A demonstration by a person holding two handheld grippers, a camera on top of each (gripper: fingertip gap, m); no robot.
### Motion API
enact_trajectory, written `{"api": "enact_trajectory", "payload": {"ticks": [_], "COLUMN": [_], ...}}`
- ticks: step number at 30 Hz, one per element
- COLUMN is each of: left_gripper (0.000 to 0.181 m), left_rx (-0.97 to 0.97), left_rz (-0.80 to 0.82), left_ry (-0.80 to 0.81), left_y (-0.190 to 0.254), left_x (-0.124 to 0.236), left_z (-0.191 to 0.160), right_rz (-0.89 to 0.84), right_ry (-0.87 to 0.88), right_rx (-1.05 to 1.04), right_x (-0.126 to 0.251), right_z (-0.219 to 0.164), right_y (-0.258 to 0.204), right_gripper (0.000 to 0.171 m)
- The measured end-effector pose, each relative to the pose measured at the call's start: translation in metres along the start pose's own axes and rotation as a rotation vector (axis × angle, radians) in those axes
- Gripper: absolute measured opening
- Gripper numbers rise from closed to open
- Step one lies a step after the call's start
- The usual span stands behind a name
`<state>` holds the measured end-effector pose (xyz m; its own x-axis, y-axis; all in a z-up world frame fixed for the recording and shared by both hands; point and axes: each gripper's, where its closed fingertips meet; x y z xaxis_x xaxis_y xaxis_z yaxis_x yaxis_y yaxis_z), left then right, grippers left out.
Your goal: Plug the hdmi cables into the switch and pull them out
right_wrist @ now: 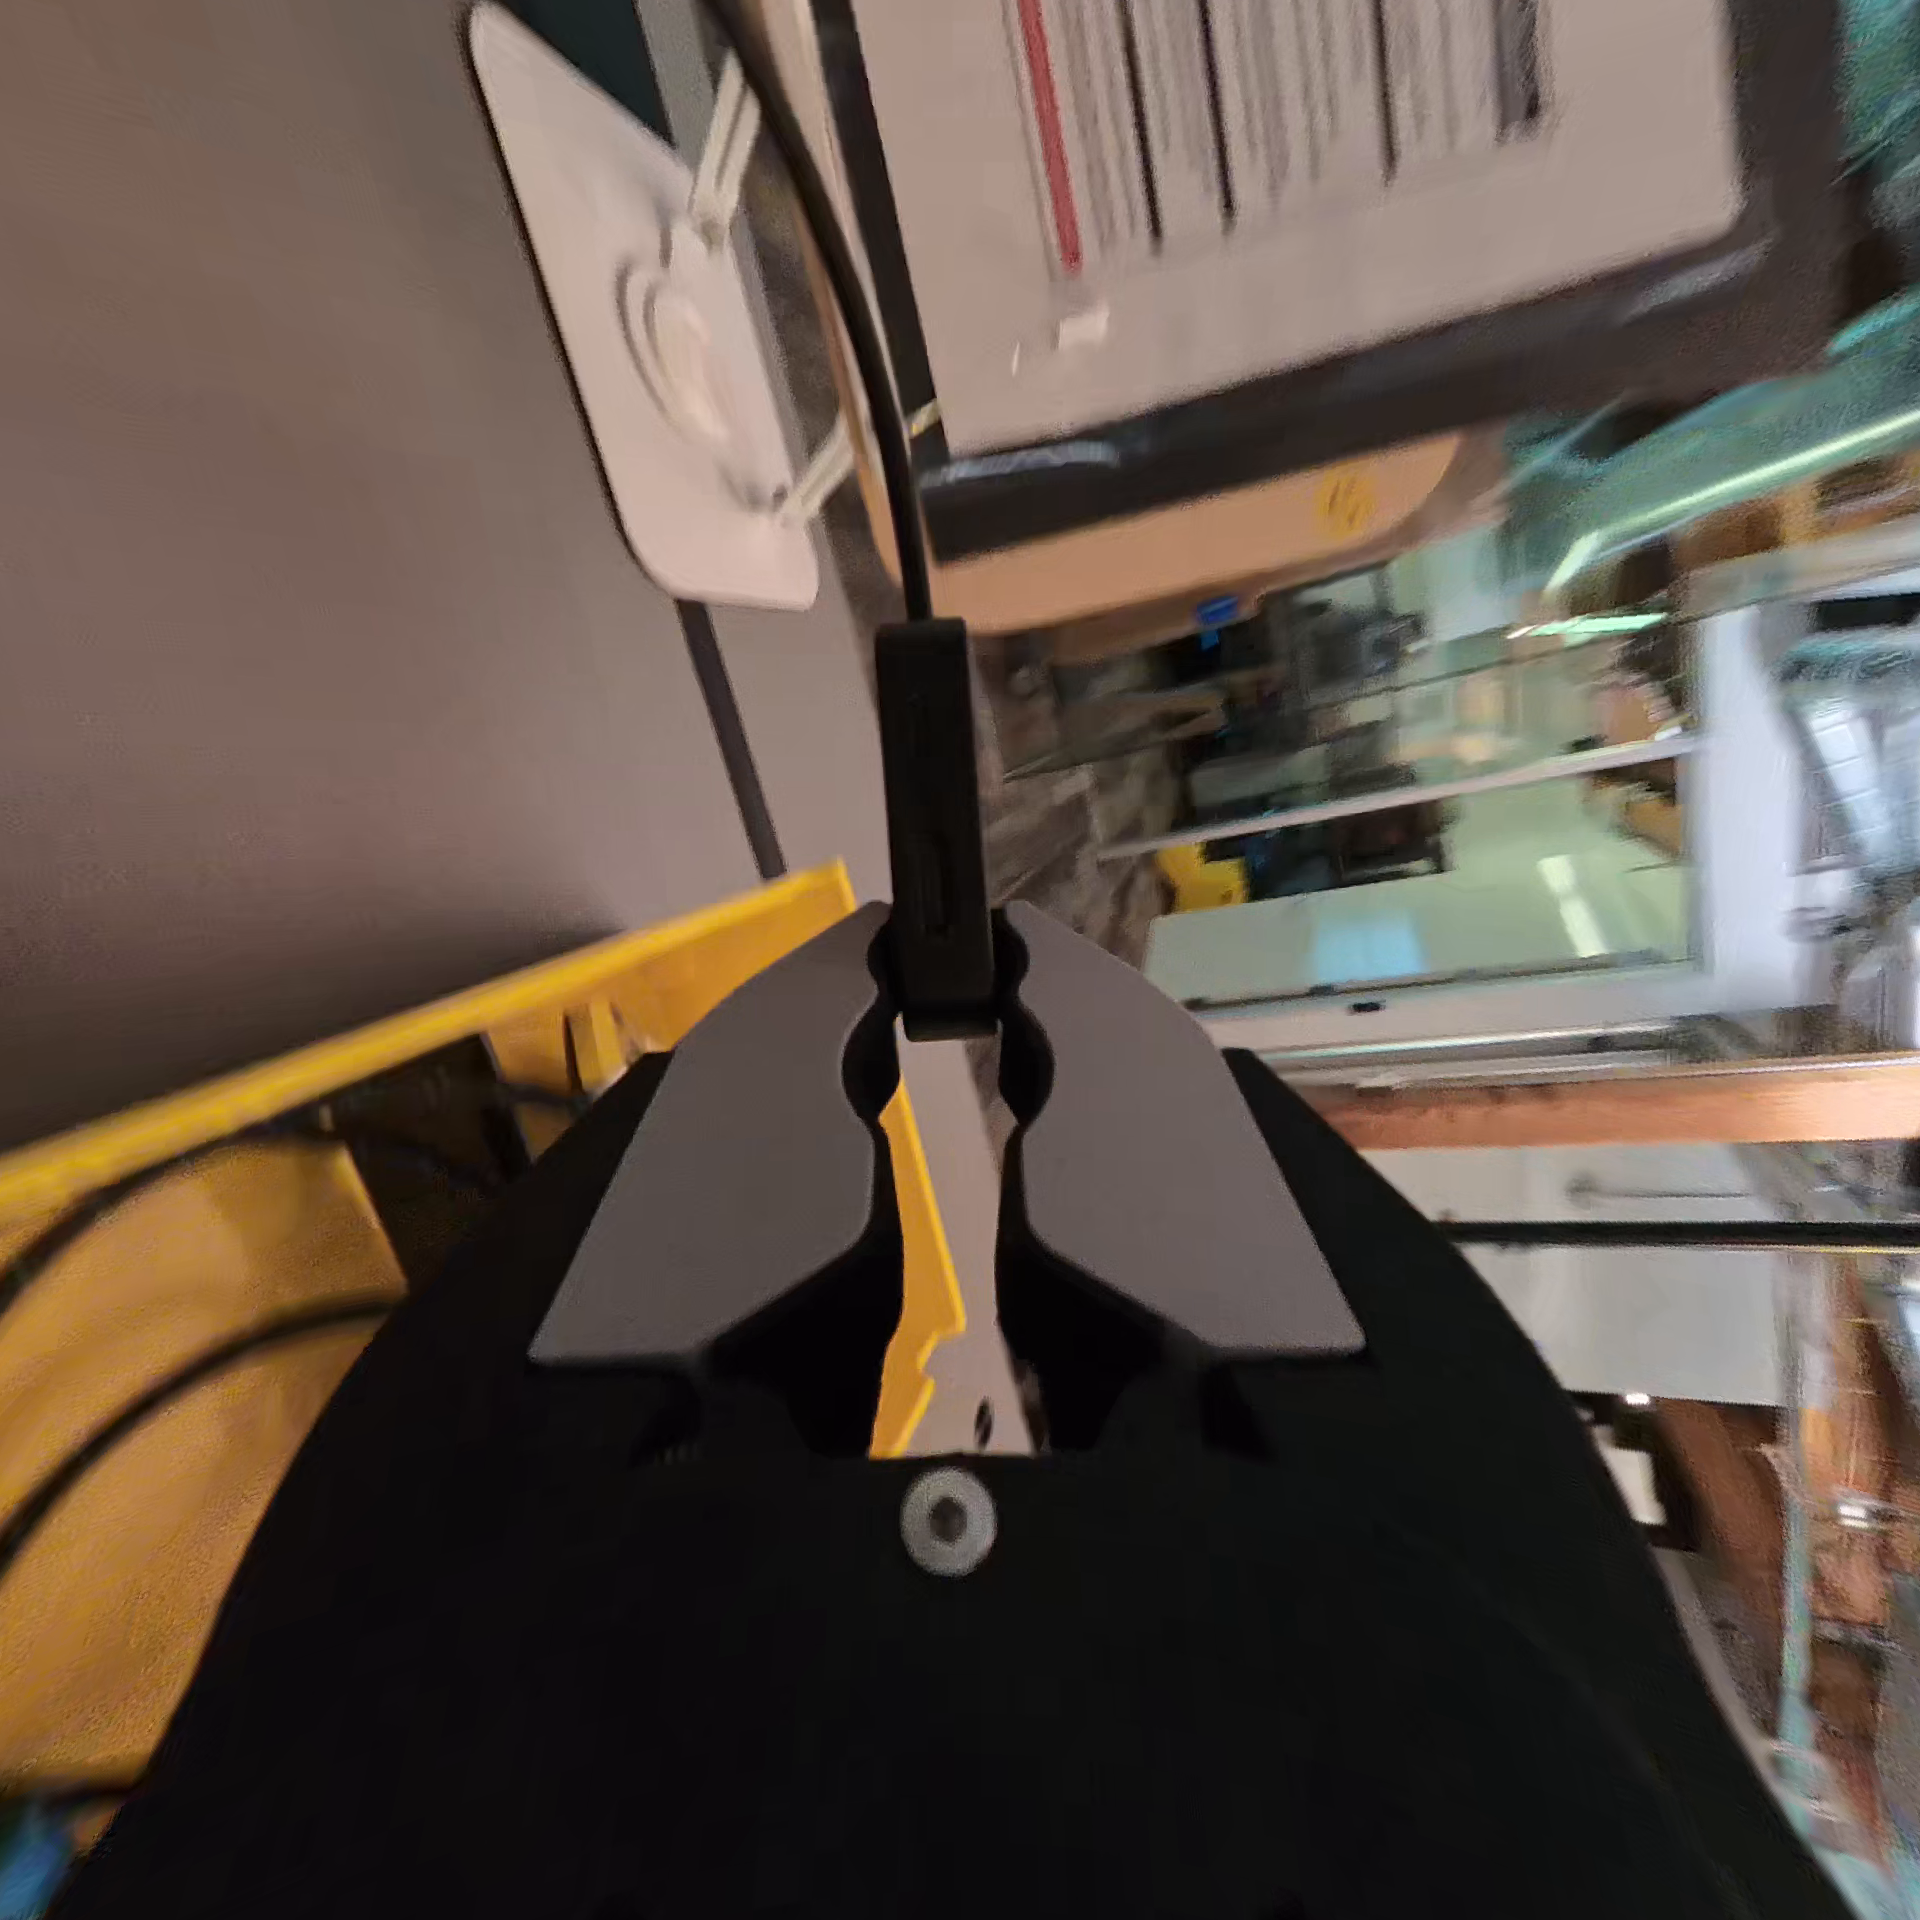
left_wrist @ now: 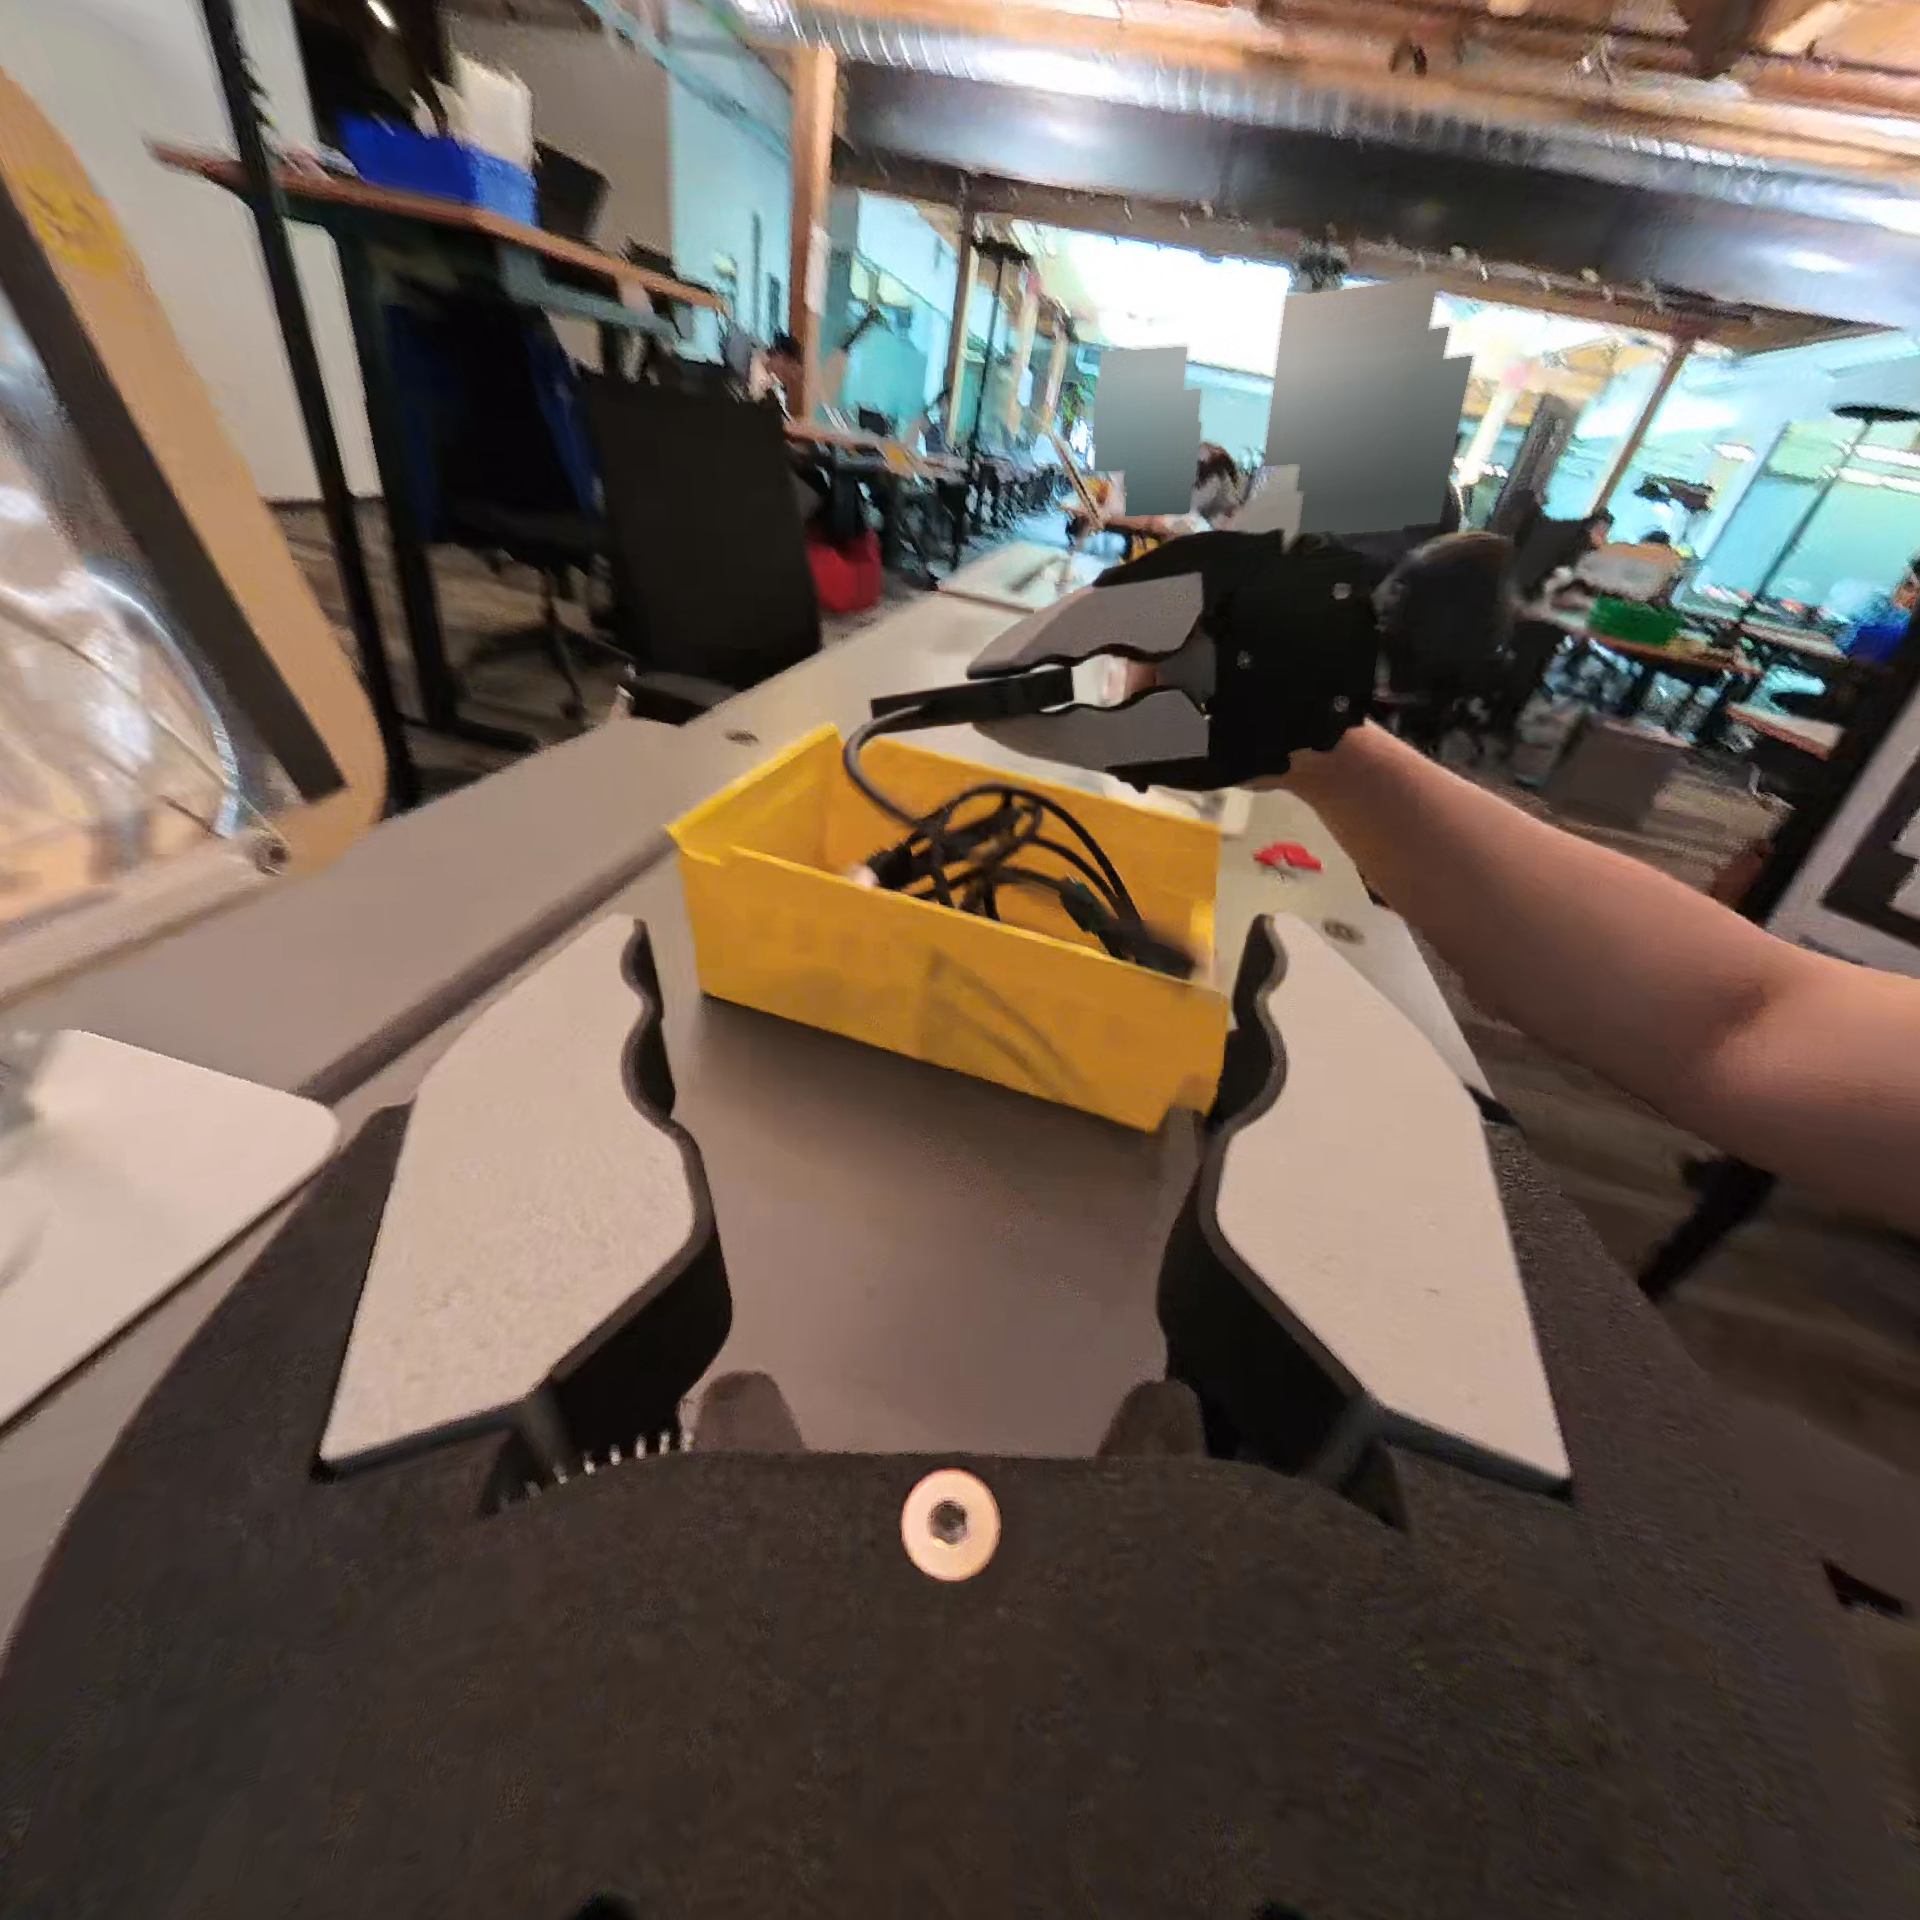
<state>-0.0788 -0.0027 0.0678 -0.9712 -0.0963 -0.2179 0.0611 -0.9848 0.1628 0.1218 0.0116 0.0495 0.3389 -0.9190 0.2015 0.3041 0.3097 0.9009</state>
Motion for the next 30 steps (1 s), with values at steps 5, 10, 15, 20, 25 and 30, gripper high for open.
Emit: {"api": "enact_trajectory", "payload": {"ticks": [5,10,15,20,25,30], "left_gripper": [0.102,0.096,0.095,0.095,0.094,0.092], "left_rx": [-0.001,-0.013,-0.047,-0.056,-0.142,-0.300], "left_rz": [0.006,0.020,0.041,0.054,0.116,0.316], "left_ry": [0.050,0.006,-0.055,-0.090,-0.084,-0.041], "left_y": [0.005,0.006,0.006,0.006,0.008,0.008], "left_x": [0.015,0.016,0.016,0.018,0.028,0.053], "left_z": [0.028,0.026,0.019,0.018,0.037,0.081], "right_rz": [0.173,0.368,0.455,0.373,0.261,-0.013], "right_ry": [-0.313,-0.642,-0.860,-0.863,-0.730,-0.568], "right_rx": [-0.127,-0.120,-0.158,-0.295,-0.396,-0.923], "right_x": [0.020,0.029,0.032,0.025,0.033,0.068], "right_z": [-0.102,-0.173,-0.205,-0.212,-0.186,-0.143], "right_y": [0.017,-0.018,-0.038,-0.036,-0.002,0.032], "right_gripper": [0.016,0.016,0.017,0.033,0.040,0.063]}}
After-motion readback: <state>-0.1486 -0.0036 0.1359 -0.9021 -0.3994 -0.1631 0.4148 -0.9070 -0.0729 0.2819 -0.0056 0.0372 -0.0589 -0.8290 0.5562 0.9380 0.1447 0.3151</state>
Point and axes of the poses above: each gripper's, where its closed fingertips meet, x back along the fingers, z out of its top, y = z × x across the jaws, and after that the axes turned 12 degrees about y, right-handed
